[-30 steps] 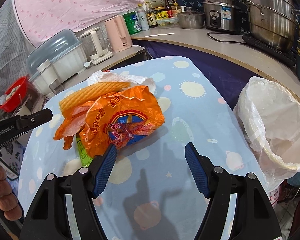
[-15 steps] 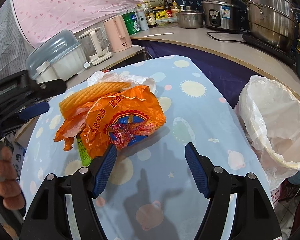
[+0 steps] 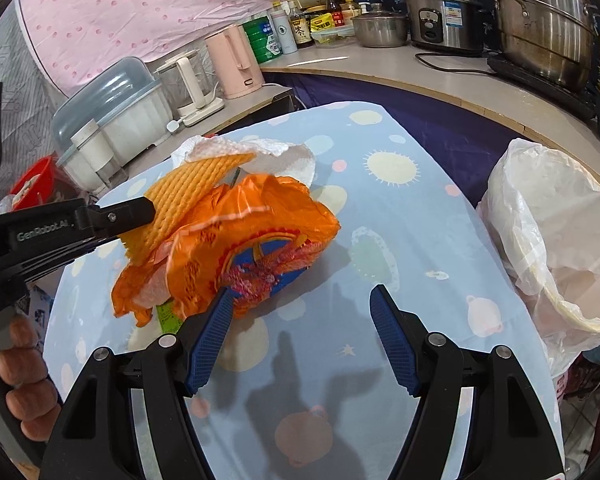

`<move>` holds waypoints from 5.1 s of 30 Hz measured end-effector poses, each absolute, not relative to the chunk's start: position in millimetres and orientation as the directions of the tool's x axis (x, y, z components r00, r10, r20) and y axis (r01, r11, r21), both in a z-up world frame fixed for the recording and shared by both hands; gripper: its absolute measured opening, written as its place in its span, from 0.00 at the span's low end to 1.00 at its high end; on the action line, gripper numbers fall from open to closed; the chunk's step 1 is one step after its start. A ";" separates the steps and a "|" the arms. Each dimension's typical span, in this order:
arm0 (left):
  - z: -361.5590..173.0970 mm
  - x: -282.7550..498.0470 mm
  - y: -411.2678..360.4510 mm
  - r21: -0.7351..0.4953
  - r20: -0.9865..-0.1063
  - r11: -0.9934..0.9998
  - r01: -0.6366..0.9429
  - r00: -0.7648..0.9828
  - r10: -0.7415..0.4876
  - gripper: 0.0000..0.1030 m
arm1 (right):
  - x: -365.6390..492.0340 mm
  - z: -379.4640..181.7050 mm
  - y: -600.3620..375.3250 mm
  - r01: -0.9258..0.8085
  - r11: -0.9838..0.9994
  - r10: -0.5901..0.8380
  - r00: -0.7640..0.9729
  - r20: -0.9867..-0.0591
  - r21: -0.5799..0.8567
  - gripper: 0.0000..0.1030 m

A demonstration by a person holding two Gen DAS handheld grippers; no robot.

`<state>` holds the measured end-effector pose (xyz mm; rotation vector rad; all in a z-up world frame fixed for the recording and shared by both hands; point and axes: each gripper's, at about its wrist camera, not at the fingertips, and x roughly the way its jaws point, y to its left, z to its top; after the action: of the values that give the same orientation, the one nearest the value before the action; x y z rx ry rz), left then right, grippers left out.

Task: Collect trash
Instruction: 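Regrasp the orange mesh sleeve with the left gripper while the right grasps an orange plastic bag, then carry the mesh sleeve and orange bag over the white bin and open both grippers, then move both grippers back to the table and close them on white paper towels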

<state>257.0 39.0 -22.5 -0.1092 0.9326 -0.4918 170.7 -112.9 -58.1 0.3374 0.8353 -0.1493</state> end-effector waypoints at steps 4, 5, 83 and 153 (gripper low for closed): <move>-21.8 245.8 52.3 -0.322 -0.741 0.888 0.329 0.496 -0.453 0.10 | 171.0 -57.2 -105.8 0.246 0.938 0.019 0.666 -0.745 0.244 0.66; -21.3 243.8 55.7 -0.330 -0.740 0.888 0.321 0.496 -0.454 0.10 | 170.9 -56.6 -104.3 0.244 0.938 0.023 0.667 -0.744 0.248 0.66; 4.3 141.5 -205.2 -0.317 -0.734 0.705 0.635 0.306 -0.606 0.10 | 32.3 -36.5 -373.4 0.619 0.721 -0.295 0.680 -0.671 0.310 0.05; -31.4 327.2 83.3 -0.288 -0.778 0.957 0.049 0.571 -0.263 0.77 | 264.0 -55.4 -136.2 0.191 0.940 0.071 0.698 -0.713 0.281 0.44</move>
<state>327.2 83.3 -31.4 -0.2456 0.9480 -0.1848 264.0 -136.2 -55.4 0.3499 0.7999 -0.0684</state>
